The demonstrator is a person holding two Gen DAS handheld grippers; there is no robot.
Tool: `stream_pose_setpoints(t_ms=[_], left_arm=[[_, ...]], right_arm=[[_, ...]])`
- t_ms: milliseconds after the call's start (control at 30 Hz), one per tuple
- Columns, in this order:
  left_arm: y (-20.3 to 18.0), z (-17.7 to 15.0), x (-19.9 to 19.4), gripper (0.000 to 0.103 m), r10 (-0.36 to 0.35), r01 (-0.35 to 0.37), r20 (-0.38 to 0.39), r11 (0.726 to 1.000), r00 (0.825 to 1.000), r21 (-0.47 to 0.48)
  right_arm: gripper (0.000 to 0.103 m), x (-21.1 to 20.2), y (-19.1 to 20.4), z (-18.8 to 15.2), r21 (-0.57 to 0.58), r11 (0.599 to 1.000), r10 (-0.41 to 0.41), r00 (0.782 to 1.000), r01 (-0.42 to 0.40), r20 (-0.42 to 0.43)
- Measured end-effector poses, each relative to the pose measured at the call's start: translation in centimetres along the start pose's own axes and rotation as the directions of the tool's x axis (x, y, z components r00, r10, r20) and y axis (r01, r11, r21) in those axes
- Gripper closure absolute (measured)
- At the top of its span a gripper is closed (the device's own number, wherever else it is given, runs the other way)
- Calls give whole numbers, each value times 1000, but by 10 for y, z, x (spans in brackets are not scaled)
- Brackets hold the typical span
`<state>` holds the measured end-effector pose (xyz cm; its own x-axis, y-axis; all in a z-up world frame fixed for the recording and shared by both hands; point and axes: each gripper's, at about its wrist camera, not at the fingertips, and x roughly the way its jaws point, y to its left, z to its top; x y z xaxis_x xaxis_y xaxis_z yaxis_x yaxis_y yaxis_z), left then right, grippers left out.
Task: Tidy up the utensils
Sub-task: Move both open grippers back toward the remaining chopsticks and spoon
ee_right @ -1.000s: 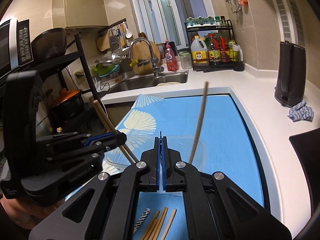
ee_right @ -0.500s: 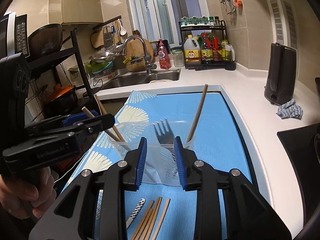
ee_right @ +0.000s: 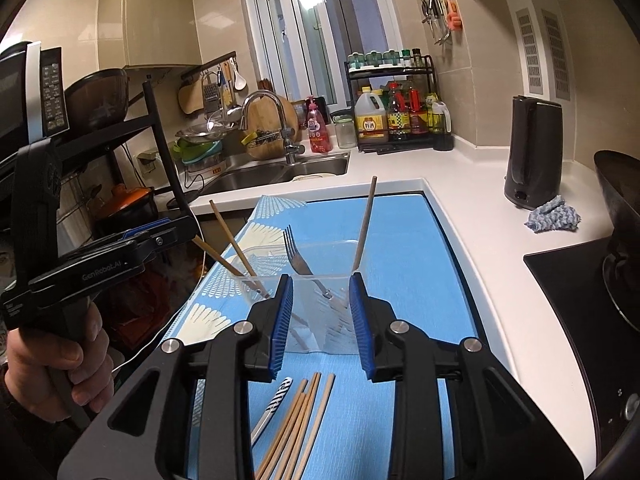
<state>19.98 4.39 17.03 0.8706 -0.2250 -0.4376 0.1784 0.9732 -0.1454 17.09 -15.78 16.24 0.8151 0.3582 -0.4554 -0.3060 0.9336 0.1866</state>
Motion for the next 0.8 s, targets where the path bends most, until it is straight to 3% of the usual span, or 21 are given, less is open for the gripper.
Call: stream_pose_setpoints(t_ms=[200, 300, 367, 433, 467, 633, 800], left_arm=[[0, -21, -22, 56, 39, -39, 19, 999, 999, 12], [-4, -42, -28, 65, 65, -64, -2, 997, 998, 39], [-6, -55, -33, 73, 70, -69, -16, 996, 997, 48], [-8, -69, -37, 77, 79, -77, -31, 995, 996, 56], [-9, -75, -39, 79, 81, -79, -39, 995, 996, 55], [-13, -108, -52, 85, 86, -84, -71, 996, 994, 36], [-17, -150, -65, 92, 60, -66, -109, 997, 992, -48]], right_arm=[[73, -24, 4, -32, 22, 999, 28, 1000, -28, 12], [73, -30, 3, -60, 46, 998, 37, 999, -37, -3], [78, -32, 2, -77, 60, 997, 41, 999, -41, -10], [94, -33, 1, -97, 75, 996, 45, 999, -43, -25], [95, -33, 0, -105, 82, 996, 47, 998, -45, -33], [97, -31, 1, -151, 136, 989, 72, 993, -60, -90], [94, -22, 11, -191, 153, 985, 105, 981, -80, -160]])
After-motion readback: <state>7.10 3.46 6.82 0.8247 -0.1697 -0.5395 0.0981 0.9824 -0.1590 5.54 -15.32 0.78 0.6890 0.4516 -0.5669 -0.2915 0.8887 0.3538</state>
